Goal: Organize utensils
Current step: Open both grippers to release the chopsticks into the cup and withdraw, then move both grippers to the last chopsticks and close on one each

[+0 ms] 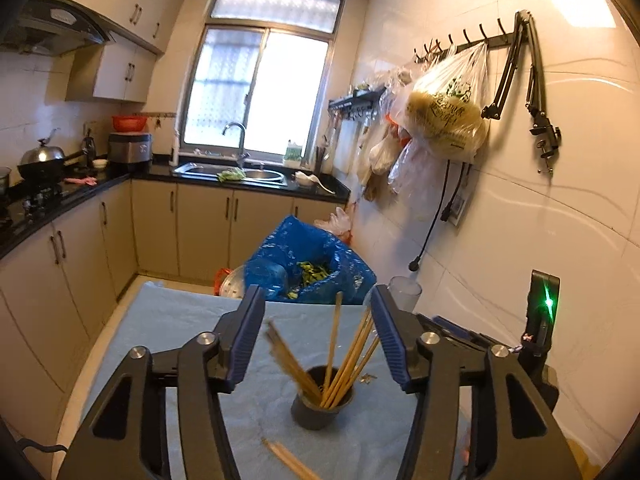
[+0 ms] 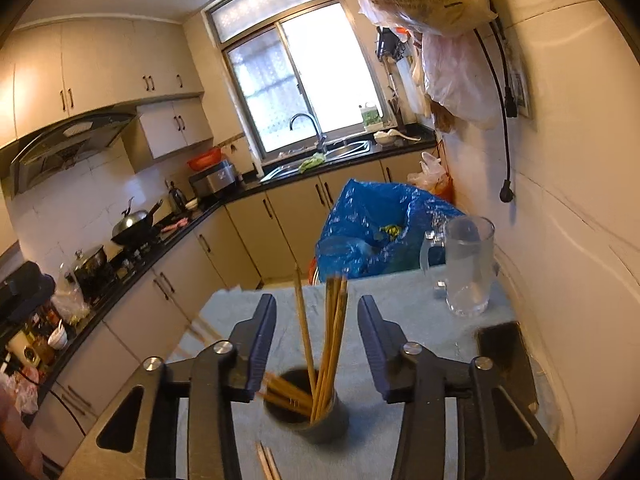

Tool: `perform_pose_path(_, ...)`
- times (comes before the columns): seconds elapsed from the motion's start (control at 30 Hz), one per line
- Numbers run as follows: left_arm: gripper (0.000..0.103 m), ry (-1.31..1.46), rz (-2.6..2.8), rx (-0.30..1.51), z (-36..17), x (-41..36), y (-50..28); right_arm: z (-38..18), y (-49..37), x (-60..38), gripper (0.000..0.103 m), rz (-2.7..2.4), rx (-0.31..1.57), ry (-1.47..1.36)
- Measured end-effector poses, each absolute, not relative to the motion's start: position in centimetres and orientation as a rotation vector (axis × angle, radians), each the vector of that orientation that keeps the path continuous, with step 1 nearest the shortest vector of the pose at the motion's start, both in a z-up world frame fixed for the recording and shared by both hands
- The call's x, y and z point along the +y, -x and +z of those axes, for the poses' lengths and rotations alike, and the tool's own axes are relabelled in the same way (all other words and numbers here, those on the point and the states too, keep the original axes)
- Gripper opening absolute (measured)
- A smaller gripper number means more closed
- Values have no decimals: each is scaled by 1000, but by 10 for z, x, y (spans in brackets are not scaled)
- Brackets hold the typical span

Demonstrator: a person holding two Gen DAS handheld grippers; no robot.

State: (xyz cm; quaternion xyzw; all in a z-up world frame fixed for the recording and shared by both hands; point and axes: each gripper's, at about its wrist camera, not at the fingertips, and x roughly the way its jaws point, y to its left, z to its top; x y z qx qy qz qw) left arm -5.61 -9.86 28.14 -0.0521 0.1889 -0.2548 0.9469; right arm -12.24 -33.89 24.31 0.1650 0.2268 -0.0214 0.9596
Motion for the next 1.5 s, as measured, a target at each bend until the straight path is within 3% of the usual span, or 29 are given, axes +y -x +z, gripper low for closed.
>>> perform_pose_path(0.13, 71, 91, -479, 375, 262, -72, 84, 207, 151, -324, 54, -4, 572, -307)
perform_pose_path(0.27, 72, 121, -425, 491, 208, -47, 91, 139, 167, -300, 54, 84, 763, -263)
perform_pose_path(0.33, 72, 151, -392, 581, 177, -38, 86, 105, 169, -286, 49, 127, 861, -238)
perform_pose_path(0.4, 72, 170, -358, 662, 149, -32, 81, 79, 171, -274, 34, 146, 930, -220)
perform_pose_path(0.5, 72, 153, -307, 726, 116, -28, 80, 56, 170, -268, 29, 146, 968, -206)
perform_pose_path(0.73, 72, 105, -245, 784, 80, -26, 80, 40, 160, -256, 26, 156, 1006, -208)
perform_pose_path(0.93, 72, 111, -241, 810, 69, -23, 75, 40, 156, -239, 15, 116, 1013, -162)
perform_pose_path(1.27, 72, 126, -225, 859, 55, -17, 71, 45, 156, -199, 11, 220, 1042, -179)
perform_pose_path(1.5, 72, 86, -275, 907, 46, -40, 69, 43, 161, -258, 8, -3, 1015, -225)
